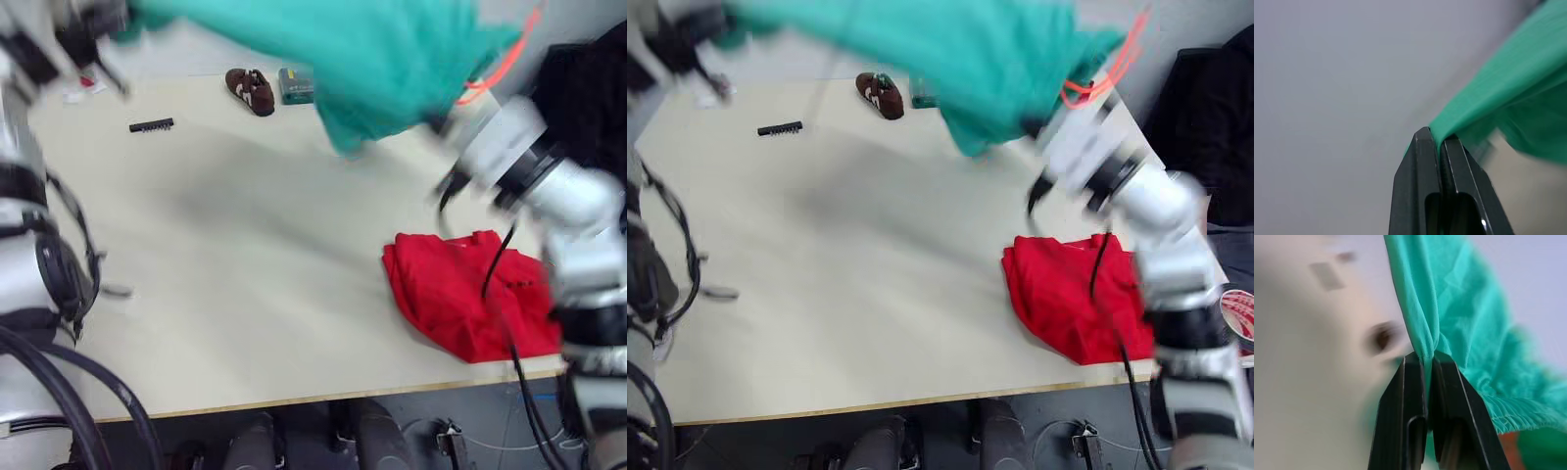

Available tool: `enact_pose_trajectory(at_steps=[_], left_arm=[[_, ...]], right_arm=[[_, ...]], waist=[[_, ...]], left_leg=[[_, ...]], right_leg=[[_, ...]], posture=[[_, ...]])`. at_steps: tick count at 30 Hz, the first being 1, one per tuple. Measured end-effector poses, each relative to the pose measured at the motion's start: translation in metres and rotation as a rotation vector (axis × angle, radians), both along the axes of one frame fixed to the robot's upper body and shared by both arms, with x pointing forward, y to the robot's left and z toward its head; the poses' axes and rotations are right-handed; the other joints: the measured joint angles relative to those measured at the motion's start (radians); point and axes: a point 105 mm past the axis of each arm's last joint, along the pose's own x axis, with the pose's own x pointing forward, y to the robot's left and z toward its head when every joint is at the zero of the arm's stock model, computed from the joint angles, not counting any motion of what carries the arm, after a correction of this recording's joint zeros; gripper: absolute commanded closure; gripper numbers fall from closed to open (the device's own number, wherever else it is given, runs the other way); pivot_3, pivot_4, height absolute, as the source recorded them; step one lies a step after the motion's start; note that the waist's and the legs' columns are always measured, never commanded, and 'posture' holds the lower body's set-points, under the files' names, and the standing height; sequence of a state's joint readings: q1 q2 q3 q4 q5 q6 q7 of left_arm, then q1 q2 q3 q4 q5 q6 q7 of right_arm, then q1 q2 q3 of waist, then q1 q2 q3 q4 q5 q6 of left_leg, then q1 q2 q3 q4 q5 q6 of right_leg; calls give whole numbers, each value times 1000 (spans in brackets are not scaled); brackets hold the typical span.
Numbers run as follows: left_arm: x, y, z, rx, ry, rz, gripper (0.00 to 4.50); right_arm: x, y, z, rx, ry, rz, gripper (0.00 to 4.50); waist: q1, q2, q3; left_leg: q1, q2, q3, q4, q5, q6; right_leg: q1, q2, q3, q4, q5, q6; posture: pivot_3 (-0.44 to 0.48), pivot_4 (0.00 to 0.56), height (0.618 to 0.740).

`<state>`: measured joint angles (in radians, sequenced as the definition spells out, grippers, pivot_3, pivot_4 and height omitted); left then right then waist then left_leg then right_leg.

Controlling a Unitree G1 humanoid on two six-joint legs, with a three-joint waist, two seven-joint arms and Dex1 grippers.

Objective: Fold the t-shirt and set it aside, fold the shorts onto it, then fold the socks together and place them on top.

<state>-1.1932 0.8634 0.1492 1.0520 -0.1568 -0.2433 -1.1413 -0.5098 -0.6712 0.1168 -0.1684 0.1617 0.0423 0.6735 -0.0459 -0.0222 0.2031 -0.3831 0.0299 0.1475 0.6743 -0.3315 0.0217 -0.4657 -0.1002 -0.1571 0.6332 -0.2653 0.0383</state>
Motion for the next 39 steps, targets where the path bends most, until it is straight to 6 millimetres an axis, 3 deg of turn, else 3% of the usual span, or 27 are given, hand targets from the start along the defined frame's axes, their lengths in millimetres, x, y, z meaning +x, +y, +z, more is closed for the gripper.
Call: enact_pose_trajectory(at_steps=[2,3,9,12,23,25,30,34,39], left_arm=[[-21,14,-46,69,175,-52,4477],[-33,20,-60,92,248,-68,4477],[-107,37,-117,273,619,-141,4477],[-130,35,-132,308,746,-161,4477],[-190,40,-145,389,1123,-150,4477],[-181,36,-137,391,1076,-164,4477],[-110,2,-90,262,723,-263,4477],[-41,-47,-57,147,586,-361,4477],[9,-109,-25,200,387,-376,4477]], right_arm=[[-14,5,-21,-1,115,46,4500],[-22,7,-25,-11,143,72,4500],[-66,20,-79,-100,413,259,4500],[-85,24,-85,-81,530,354,4500],[-125,22,-98,-60,826,521,4500],[-128,20,-97,-19,864,516,4500],[-113,16,-81,172,909,445,4500],[-97,7,-67,388,970,382,4500],[-75,-10,-55,632,968,242,4500]], waist=[[-8,-3,8],[-10,-4,8],[13,-4,8],[31,-4,9],[44,-3,9],[46,-3,9],[82,-2,8],[101,-7,5],[82,-9,4]], left_leg=[[-5,2,-2,11,0,0],[-4,3,-3,13,0,0],[6,6,-4,21,-1,2],[14,6,-7,20,-6,7],[13,8,-7,18,-7,1],[13,7,-7,18,-8,1],[12,7,-9,17,-3,6],[8,6,-5,20,4,2],[5,5,-1,20,-1,10]], right_leg=[[-2,0,0,5,3,-1],[0,0,0,5,4,-1],[11,-5,10,4,7,-4],[20,-8,9,2,6,-7],[18,-9,3,0,5,-13],[19,-9,2,-1,5,-13],[22,-1,1,-5,14,-13],[22,4,1,-4,20,-10],[20,2,0,-11,23,-6]], posture=[[0,150,740],[0,150,740],[0,150,740],[0,150,740],[0,150,740],[0,150,740],[0,150,740],[0,150,740],[0,150,740]])
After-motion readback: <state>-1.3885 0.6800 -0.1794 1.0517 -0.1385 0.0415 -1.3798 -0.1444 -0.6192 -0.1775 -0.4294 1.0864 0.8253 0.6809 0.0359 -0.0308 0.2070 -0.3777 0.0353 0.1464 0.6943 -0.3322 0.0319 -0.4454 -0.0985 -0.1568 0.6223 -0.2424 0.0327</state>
